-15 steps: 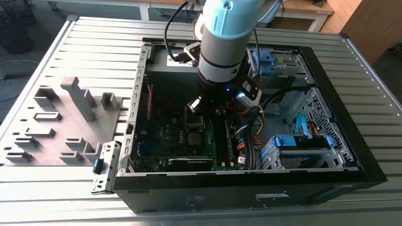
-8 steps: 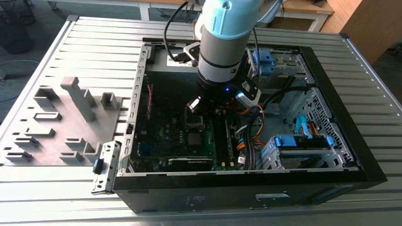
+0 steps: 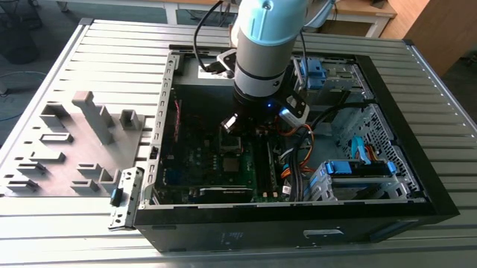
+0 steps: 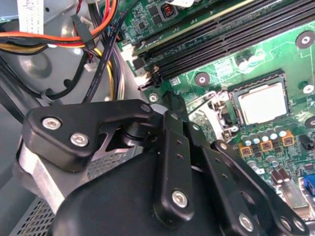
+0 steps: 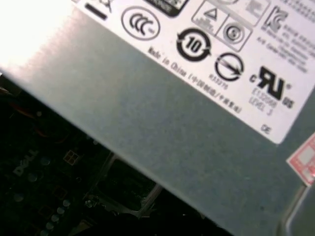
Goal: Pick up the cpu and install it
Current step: 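Close the cpu cover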
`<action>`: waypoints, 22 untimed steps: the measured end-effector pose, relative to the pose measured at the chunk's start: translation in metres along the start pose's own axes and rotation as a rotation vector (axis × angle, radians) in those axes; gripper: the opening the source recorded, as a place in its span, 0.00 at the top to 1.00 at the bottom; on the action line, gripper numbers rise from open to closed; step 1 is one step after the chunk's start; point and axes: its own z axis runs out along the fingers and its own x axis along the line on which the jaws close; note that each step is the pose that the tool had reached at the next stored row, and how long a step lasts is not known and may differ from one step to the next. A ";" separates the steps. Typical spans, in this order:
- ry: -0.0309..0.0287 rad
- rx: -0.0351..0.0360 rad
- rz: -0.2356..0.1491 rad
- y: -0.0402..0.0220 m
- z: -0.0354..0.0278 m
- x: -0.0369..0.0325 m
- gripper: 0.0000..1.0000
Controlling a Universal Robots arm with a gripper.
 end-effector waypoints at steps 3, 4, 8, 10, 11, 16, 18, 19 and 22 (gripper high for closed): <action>-0.0033 0.0008 0.000 0.0004 -0.0010 0.0003 0.89; -0.0046 0.0016 -0.001 0.0006 -0.0010 0.0006 0.89; -0.0088 0.0051 -0.001 0.0019 -0.0013 0.0026 0.89; -0.0104 0.0061 -0.002 0.0027 -0.0011 0.0038 0.89; -0.0113 0.0066 -0.002 0.0030 -0.0011 0.0042 0.89; -0.0128 0.0067 -0.002 0.0031 -0.0028 0.0045 0.89; -0.0135 0.0062 -0.002 0.0030 -0.0052 0.0046 0.89; -0.0139 0.0059 -0.002 0.0029 -0.0063 0.0046 0.89; -0.0163 0.0035 -0.002 0.0022 -0.0087 0.0050 0.89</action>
